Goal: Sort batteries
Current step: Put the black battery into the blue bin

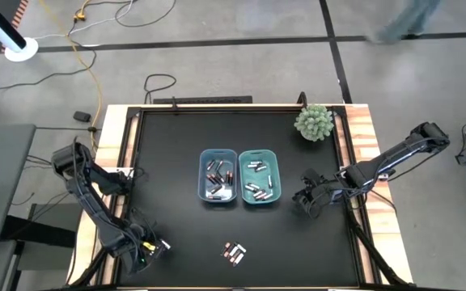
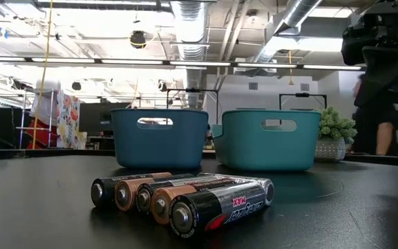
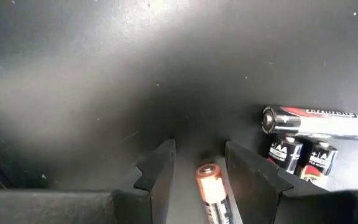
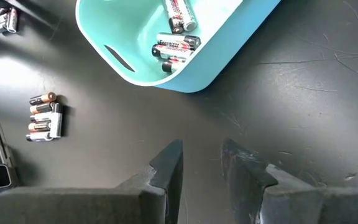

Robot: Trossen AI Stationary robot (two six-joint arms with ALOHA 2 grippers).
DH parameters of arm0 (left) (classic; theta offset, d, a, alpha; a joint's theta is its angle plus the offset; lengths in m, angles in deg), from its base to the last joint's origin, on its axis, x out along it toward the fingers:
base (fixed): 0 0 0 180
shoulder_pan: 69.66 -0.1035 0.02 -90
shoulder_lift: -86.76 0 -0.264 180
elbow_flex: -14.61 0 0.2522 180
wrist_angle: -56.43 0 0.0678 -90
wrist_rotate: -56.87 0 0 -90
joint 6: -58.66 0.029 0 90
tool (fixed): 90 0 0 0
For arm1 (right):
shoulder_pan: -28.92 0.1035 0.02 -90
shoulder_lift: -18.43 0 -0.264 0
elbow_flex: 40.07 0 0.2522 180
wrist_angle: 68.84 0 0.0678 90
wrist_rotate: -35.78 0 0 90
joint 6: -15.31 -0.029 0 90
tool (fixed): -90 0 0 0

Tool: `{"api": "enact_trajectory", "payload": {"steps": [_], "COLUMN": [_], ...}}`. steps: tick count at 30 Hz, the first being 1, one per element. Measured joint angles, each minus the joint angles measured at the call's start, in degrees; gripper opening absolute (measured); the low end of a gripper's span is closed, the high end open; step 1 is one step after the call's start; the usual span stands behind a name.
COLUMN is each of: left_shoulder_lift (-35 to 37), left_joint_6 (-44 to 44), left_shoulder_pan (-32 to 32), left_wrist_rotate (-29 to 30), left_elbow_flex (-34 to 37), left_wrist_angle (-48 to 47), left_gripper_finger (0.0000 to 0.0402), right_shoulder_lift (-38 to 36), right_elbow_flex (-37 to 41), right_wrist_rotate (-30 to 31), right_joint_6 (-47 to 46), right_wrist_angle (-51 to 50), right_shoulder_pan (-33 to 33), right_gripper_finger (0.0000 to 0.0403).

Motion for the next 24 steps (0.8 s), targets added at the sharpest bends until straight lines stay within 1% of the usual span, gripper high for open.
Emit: {"api": "enact_trajectory", "payload": {"steps": [3,24], "left_shoulder_lift": [0.11,-0.11], "left_joint_6": [0.6,-1.99], "left_shoulder_pan": [0.0,-0.13], "left_wrist_rotate": [-0.43,-2.34], "left_elbow_flex": [1.34,-0.24], "left_wrist_angle": [2.4,3.42], "left_gripper_finger": [0.0139,0.0139], "right_shoulder_lift": [0.0,-0.01], "right_elbow_flex": [0.0,0.0], "right_wrist_rotate": [0.0,0.0], "right_joint_6": [0.14,0.19], "right_wrist_angle": [-0.11,-0.07], "right_shoulder_pan": [0.0,0.01], "right_gripper_finger": [0.0127,0.0127]}}
